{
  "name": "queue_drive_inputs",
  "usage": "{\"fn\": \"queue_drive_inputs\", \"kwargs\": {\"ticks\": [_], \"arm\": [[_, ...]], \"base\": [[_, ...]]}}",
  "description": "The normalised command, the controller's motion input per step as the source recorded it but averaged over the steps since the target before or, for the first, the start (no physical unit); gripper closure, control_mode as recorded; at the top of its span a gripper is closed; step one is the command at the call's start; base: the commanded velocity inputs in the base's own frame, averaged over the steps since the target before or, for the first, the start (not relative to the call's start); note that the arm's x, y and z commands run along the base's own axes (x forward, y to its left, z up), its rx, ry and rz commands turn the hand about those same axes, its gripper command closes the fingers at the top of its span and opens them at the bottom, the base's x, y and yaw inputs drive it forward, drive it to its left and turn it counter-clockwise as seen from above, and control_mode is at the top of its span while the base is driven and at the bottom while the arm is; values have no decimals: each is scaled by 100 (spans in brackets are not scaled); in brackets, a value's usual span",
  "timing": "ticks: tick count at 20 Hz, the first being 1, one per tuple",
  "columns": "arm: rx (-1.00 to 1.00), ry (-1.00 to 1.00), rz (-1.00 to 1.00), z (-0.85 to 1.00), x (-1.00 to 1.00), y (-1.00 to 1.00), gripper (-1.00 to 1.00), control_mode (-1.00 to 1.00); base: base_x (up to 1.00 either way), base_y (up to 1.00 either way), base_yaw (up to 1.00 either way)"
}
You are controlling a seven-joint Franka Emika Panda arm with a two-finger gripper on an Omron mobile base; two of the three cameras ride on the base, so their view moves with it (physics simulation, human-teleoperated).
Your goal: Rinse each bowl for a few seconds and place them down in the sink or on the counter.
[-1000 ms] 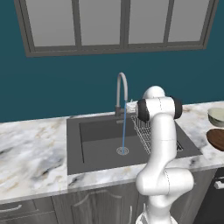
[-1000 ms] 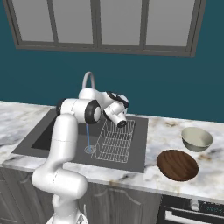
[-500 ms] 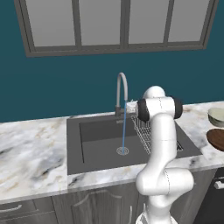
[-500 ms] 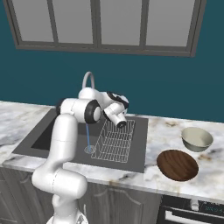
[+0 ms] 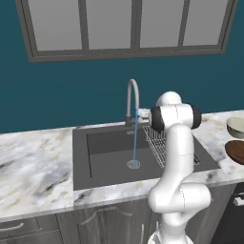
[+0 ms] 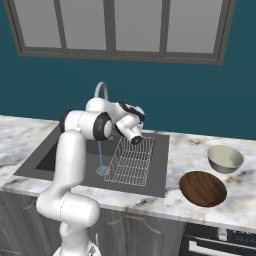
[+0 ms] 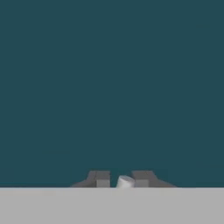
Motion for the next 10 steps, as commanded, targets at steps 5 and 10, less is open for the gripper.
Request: {"fn": "queue_drive_inputs", "kwargs": {"ticks": [5,10], "arm": [[5,8,-4,77,-8,-34,100,-100],[1,0,-6,87,0,-30,100,-100]], "base": [[0,0,0],[0,0,0]]}}
